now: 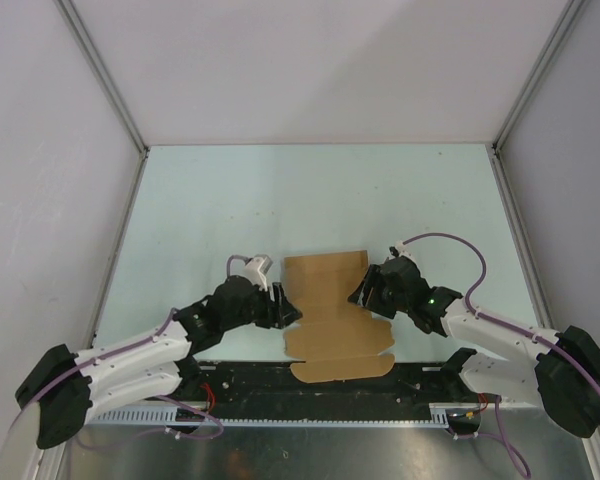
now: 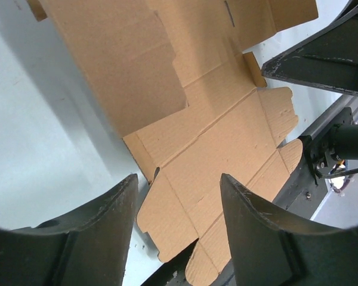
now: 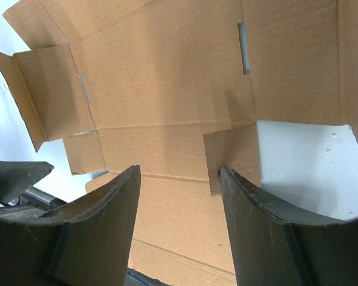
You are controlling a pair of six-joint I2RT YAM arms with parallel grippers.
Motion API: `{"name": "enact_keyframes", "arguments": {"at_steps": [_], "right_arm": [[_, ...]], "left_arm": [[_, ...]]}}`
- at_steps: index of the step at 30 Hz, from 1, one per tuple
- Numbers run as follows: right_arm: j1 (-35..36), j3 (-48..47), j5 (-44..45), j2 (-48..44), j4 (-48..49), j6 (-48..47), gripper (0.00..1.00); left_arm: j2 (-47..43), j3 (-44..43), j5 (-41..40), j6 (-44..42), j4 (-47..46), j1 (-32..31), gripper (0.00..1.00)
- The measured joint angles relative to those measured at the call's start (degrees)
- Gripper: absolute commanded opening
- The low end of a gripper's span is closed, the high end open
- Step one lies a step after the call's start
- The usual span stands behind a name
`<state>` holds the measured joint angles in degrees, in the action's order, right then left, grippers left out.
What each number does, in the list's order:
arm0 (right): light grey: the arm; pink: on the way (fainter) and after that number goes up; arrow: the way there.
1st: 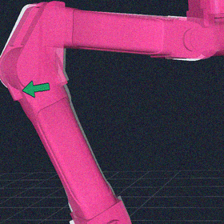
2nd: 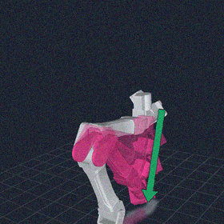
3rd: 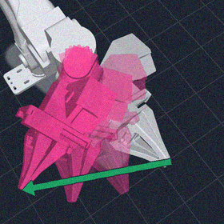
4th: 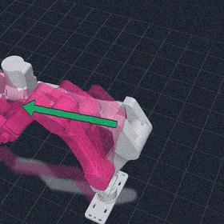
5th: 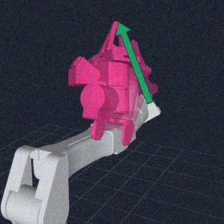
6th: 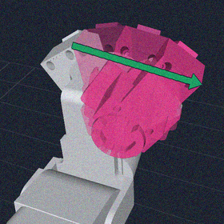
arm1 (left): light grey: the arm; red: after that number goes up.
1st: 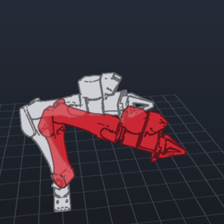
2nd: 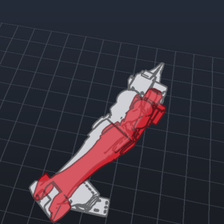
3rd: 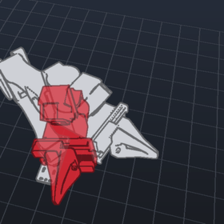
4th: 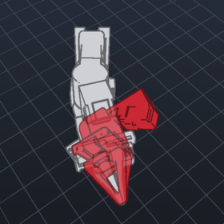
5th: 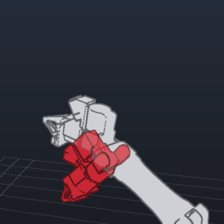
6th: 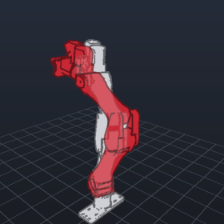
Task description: Fold the paper box
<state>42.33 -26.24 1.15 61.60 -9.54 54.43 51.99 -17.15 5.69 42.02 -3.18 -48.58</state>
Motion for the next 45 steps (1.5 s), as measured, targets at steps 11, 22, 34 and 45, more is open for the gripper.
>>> {"name": "enact_keyframes", "arguments": {"at_steps": [11, 22, 34, 45], "right_arm": [[0.0, 0.0, 0.1, 0.0, 0.0, 0.0, 0.61], [0.0, 0.0, 0.1, 0.0, -0.1, 0.0, 0.61], [0.0, 0.0, 0.1, 0.0, -0.1, 0.0, 0.61], [0.1, 0.0, 0.1, 0.0, -0.1, 0.0, 0.61]], "left_arm": [[1.6, 1.5, -2.3, 0.2, 1.7, -0.5, 0.69], [7.7, 1.5, -1.4, 1.1, -4.5, -1.8, 0.69], [14.7, -1.6, -1.0, 1.6, -8.2, -4.6, 0.69], [18.0, -5.0, -1.0, 1.6, -9.3, -7.1, 0.69]]}}
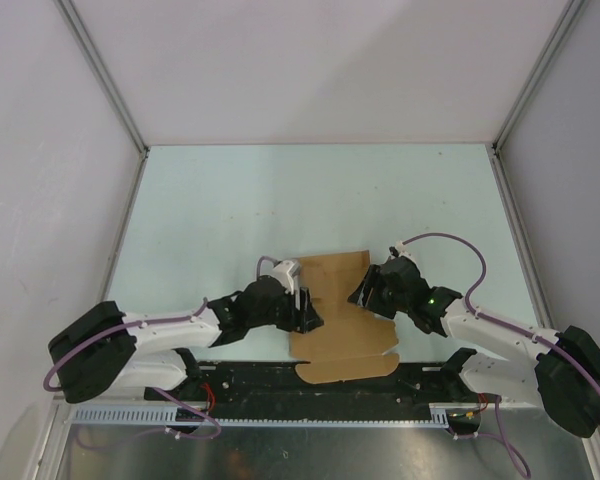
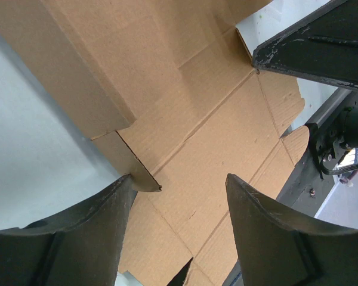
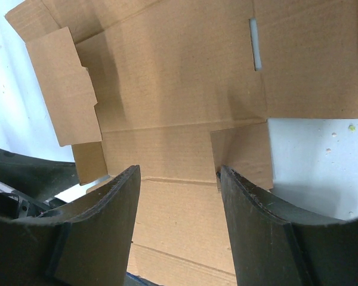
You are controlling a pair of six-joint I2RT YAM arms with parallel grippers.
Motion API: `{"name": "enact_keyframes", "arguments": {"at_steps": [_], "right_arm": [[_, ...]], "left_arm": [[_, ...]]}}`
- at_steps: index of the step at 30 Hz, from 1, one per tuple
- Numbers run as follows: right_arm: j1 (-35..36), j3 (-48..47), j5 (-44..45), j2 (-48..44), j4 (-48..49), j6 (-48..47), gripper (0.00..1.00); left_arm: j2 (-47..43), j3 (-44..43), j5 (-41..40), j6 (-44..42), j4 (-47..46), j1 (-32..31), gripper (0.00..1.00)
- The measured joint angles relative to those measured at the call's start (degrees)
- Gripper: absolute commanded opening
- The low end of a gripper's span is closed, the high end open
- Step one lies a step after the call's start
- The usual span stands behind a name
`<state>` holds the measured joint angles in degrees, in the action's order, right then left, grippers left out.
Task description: Fold the paper box
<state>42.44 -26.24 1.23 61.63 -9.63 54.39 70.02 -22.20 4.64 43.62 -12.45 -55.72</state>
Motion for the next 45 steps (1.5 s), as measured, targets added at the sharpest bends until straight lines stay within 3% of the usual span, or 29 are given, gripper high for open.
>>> {"name": "enact_keyframes", "arguments": {"at_steps": [24, 39, 45], "right_arm": [[1.7, 0.0, -0.2, 2.3, 0.7, 0.1, 0.61], [2.2, 0.1, -0.5, 7.1, 5.4, 0.0, 0.61], [-1.4, 0.1, -4.4, 7.3, 10.4, -0.2, 0.64]], "left_arm": [[6.4, -3.6, 0.0, 0.0, -1.7, -2.3, 0.69], [6.5, -3.7, 0.0, 0.0, -2.1, -2.7, 0.68], [6.5, -3.7, -0.1, 0.0, -2.1, -3.0, 0.68]]}}
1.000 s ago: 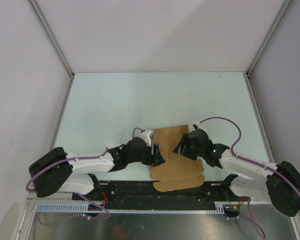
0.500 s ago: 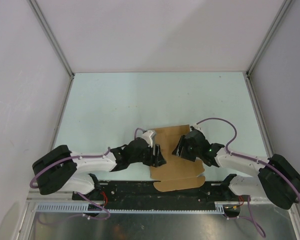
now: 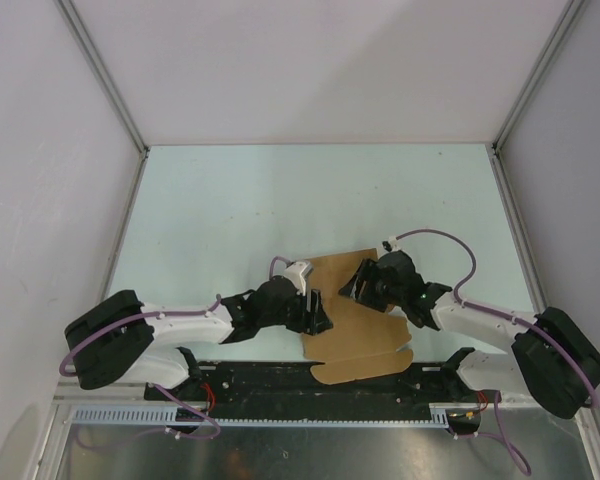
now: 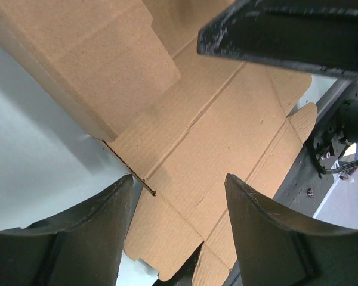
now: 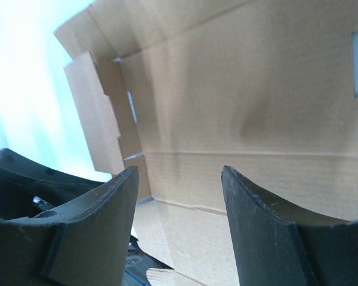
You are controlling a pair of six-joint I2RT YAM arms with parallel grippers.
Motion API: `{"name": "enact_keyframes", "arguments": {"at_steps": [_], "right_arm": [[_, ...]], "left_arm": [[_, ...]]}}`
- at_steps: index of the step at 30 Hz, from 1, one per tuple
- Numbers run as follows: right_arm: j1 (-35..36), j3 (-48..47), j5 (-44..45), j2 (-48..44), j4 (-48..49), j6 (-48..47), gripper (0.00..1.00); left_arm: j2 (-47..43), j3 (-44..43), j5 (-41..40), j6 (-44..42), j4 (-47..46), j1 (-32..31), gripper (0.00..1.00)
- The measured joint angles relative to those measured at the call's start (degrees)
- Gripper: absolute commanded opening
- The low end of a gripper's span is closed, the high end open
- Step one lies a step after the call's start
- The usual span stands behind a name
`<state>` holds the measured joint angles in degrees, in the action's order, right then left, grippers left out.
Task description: Fold the paper box
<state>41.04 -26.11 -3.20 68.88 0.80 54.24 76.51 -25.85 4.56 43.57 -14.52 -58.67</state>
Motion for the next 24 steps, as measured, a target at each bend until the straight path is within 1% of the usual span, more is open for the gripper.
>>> {"name": "enact_keyframes", "arguments": {"at_steps": [8, 16, 20, 23, 24], "right_arm": [[-2.4, 0.0, -4.9, 1.2, 7.7, 0.3, 0.7], [-3.4, -0.3, -11.1, 9.9, 15.5, 1.1, 0.72], [-3.5, -0.5, -13.6, 13.3, 20.4, 1.7, 0.7], [-3.6, -0.6, -15.3, 14.7, 24.6, 2.7, 0.66], [-3.6, -0.6, -15.7, 15.1, 25.9, 2.8, 0.61]], "left_arm": [[0.0, 0.0, -0.1, 0.0, 0.0, -0.1, 0.67], [0.0, 0.0, -0.1, 0.0, 0.0, -0.1, 0.67], [0.0, 0.0, -0.1, 0.0, 0.0, -0.1, 0.67], [0.0, 0.0, -0.1, 0.0, 0.0, -0.1, 0.67], [0.0, 0.0, -0.1, 0.0, 0.0, -0.1, 0.66]]}}
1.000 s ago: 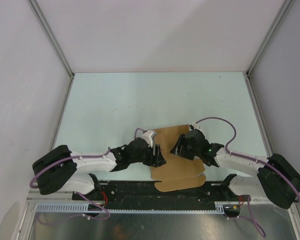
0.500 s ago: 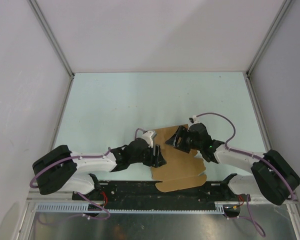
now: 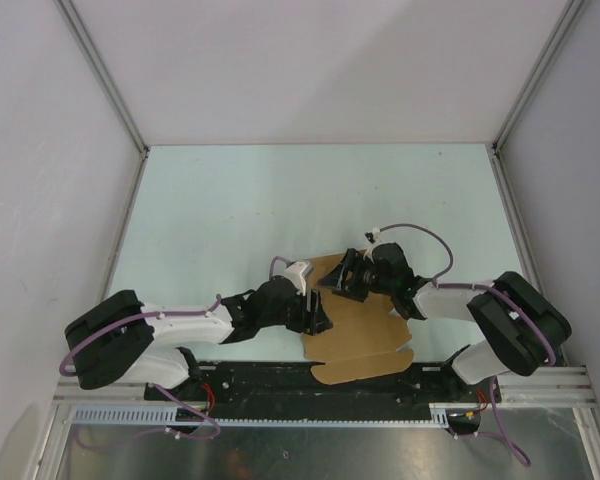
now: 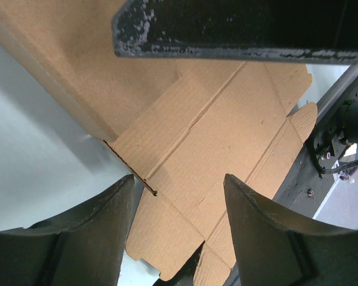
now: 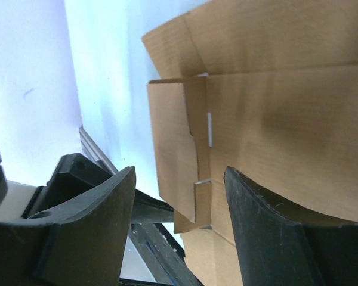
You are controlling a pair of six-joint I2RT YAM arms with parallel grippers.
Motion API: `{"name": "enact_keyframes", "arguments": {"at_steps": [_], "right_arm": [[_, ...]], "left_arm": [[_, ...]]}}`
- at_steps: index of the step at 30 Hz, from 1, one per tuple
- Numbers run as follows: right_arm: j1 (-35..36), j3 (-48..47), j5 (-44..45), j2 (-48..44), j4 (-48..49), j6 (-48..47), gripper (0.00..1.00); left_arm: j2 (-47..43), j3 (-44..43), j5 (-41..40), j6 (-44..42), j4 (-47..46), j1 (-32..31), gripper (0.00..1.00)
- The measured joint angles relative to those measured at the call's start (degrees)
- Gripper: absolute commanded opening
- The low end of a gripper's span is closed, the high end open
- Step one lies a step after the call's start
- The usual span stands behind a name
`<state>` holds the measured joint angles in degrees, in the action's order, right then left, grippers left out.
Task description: Fold the paper box
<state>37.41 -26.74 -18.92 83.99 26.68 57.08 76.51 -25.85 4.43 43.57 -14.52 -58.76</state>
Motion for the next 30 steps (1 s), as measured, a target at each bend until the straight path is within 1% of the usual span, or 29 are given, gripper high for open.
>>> {"name": "enact_keyframes", "arguments": {"at_steps": [2, 3, 4, 5, 7, 8, 11, 14, 18, 30], "right_arm": [[0.0, -0.2, -0.7, 0.8, 2.3, 0.4, 0.54], [0.0, -0.3, -1.0, 1.2, 2.9, 0.6, 0.46], [-0.1, -0.6, -1.4, 1.9, 3.8, 0.9, 0.43], [-0.1, -1.0, -1.8, 2.8, 4.7, 1.2, 0.36], [-0.1, -1.4, -2.5, 4.1, 6.2, 1.5, 0.31], [-0.1, -1.6, -2.8, 4.9, 6.9, 1.9, 0.24], [-0.2, -1.8, -3.6, 6.9, 9.1, 2.8, 0.14], [-0.1, -1.9, -4.2, 8.0, 11.1, 4.0, 0.12], [-0.2, -2.0, -4.0, 8.3, 13.0, 5.3, 0.11], [-0.1, -2.0, -3.8, 8.4, 13.6, 6.8, 0.11]], "left_arm": [[0.0, 0.0, 0.0, 0.0, 0.0, 0.0, 0.66], [0.0, 0.0, 0.0, 0.0, 0.0, 0.0, 0.66], [0.0, 0.0, 0.0, 0.0, 0.0, 0.0, 0.66], [0.0, 0.0, 0.0, 0.0, 0.0, 0.0, 0.66], [0.1, 0.0, 0.0, 0.0, 0.0, 0.0, 0.66], [0.1, 0.0, 0.0, 0.0, 0.0, 0.0, 0.66], [0.5, 0.0, 0.0, 0.0, 0.0, 0.0, 0.66], [0.8, 0.0, 0.0, 0.0, 0.0, 0.0, 0.66], [1.1, 0.0, 0.0, 0.0, 0.0, -0.1, 0.65], [2.0, -3.4, 0.3, -1.0, 0.0, -0.2, 0.64]]}}
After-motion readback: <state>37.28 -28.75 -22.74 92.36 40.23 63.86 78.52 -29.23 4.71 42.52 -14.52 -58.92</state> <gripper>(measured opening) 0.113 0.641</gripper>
